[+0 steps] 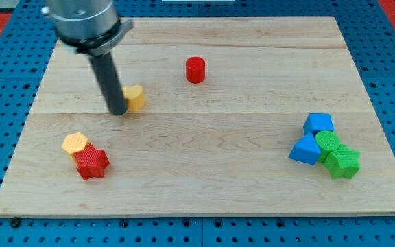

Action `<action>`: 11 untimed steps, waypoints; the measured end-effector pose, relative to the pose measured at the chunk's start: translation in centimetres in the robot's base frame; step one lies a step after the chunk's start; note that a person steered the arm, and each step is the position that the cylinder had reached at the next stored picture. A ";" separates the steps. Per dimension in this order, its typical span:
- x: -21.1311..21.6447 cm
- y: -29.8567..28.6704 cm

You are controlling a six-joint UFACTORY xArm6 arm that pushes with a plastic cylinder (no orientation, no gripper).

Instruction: Push the red star into the yellow heart

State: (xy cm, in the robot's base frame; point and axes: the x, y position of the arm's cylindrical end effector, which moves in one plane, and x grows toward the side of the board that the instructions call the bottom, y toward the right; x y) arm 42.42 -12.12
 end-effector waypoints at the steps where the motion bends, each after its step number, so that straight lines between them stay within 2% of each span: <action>1: -4.8 4.2; 2: -5.1 6.9; 3: -2.8 0.4; 4: 0.9 -9.9; 5: 10.0 -14.1; 6: 14.0 -9.5; 7: 13.7 -4.1; 8: 9.5 -1.8; 9: 8.4 2.5; 10: 8.9 3.5; 11: 4.3 5.1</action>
